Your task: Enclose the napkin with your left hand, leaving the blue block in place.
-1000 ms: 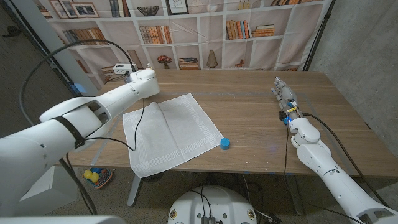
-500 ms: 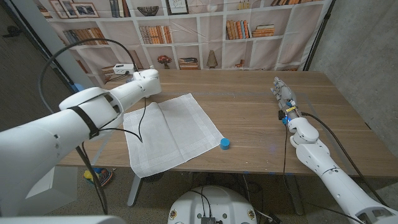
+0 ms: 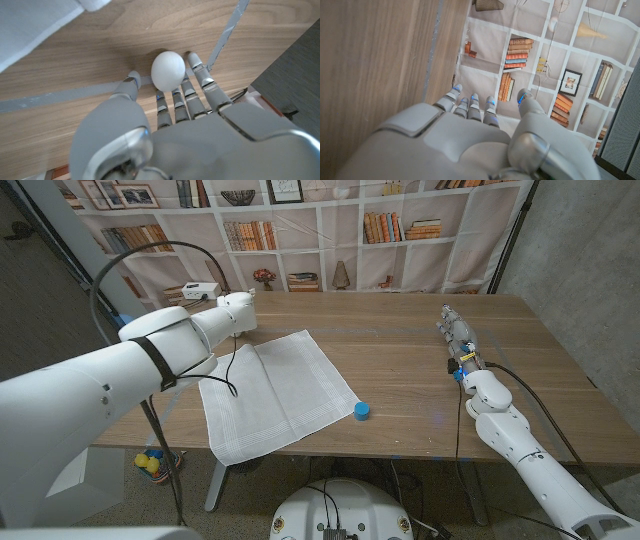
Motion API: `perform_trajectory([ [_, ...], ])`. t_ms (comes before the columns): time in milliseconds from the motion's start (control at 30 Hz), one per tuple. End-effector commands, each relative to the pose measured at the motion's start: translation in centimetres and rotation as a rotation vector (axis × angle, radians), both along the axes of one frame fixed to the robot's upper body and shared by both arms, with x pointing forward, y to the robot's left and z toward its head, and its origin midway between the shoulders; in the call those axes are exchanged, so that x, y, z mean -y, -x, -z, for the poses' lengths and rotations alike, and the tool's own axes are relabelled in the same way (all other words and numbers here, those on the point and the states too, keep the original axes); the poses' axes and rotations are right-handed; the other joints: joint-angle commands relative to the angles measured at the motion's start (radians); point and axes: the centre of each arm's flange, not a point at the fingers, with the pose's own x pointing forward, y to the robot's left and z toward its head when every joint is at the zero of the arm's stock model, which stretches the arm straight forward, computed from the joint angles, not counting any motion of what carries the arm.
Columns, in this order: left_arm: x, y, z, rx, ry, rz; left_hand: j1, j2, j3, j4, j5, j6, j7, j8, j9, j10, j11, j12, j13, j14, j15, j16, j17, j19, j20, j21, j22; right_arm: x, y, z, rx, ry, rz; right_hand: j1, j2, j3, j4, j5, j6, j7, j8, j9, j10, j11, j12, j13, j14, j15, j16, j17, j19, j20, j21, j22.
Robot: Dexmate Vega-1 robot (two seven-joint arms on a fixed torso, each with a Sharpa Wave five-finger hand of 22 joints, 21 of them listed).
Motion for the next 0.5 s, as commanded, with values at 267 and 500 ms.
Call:
perform_trajectory([
  [267,1.1,-0.66,0.04,0.019,-0.163,0.066,0.269,0.039,-0.003,-0.008,0.011,0.303,-0.006,0.05,0.008,0.282,-0.05,0.145,0.039,0.249,-0.134,0.143,0.111,0.171,-0.114,0.175,0.019,0.39,0.09,0.13,0.007,-0.019,0.019,-0.004,0.002,-0.005,0.004,0.001,0.011,0.0,-0.001,0.003,0.012,0.005,0.007,0.004,0.011,-0.001,0.002,0.006,0.01,-0.001,0.0,0.005],
  [500,1.3,-0.35,0.05,0.075,-0.198,0.002,0.461,0.069,-0.003,-0.002,0.015,0.531,0.062,0.089,0.032,0.45,-0.076,0.261,0.121,0.437,-0.176,0.294,0.256,0.227,-0.159,0.325,0.038,0.21,-0.44,-0.08,0.002,-0.012,0.008,-0.005,0.004,-0.005,0.005,0.002,0.013,0.001,-0.002,0.003,0.013,0.006,0.006,0.004,0.014,-0.001,0.003,0.006,0.012,-0.002,0.0,0.005],
])
